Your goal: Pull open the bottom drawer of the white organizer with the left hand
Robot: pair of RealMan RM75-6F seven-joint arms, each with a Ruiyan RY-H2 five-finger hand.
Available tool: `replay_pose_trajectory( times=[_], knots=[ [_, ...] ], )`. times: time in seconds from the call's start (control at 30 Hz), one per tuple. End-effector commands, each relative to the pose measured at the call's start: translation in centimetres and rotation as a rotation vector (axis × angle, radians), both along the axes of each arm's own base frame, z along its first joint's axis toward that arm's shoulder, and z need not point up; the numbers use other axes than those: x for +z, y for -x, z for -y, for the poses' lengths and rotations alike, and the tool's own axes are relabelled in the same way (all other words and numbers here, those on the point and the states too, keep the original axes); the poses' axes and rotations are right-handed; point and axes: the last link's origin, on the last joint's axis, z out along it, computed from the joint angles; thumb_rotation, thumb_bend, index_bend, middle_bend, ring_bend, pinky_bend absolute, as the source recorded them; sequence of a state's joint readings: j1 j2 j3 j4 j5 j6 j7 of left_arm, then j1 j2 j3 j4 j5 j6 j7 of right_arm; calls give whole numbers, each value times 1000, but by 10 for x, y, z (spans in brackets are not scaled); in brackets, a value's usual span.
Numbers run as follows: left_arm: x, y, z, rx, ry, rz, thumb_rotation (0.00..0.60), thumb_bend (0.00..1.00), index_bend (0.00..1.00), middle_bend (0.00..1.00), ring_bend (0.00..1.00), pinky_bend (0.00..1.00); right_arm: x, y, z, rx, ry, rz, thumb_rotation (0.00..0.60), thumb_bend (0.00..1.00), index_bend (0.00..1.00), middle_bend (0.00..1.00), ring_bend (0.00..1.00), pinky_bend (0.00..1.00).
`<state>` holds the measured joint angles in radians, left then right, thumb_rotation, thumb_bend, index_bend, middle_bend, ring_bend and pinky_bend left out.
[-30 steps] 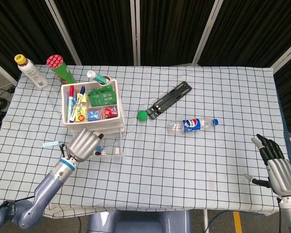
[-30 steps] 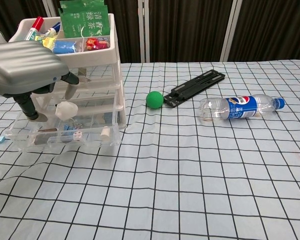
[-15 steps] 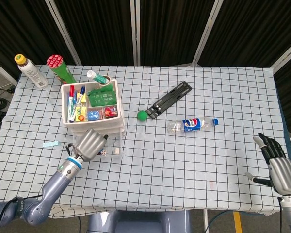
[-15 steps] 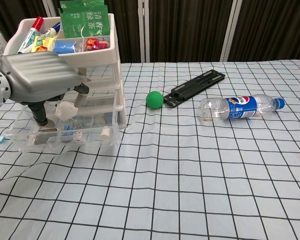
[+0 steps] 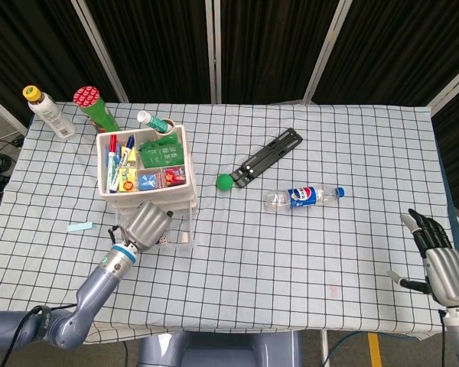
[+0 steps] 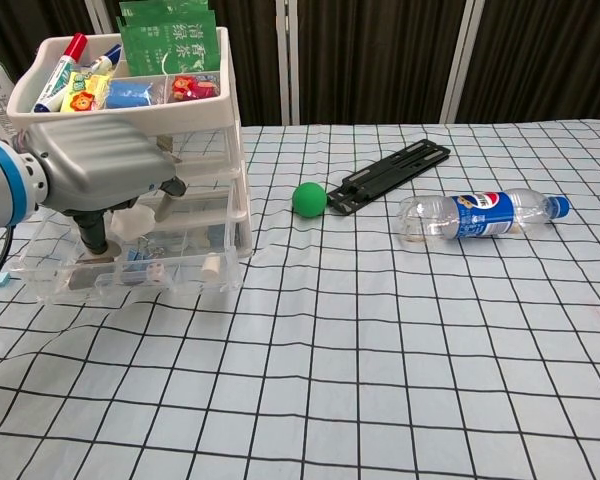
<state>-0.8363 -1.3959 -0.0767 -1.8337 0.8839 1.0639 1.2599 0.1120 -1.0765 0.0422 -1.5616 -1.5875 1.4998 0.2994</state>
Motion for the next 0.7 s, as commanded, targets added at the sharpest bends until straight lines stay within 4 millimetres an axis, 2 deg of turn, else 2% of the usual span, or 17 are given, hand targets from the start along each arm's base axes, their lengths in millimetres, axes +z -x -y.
replay_pose_trajectory(
  times=[0.03,0.7],
  knots=[
    [-3,1,-1,9,3,-4,600,253,426,1000,925,841,0,0,0,0,0,2,600,18,79,0,0,0],
    [-11,1,0,51,49,43,600,256,484,1000,925,841,0,0,0,1,-1,4,600,18,79,0,0,0]
  ],
)
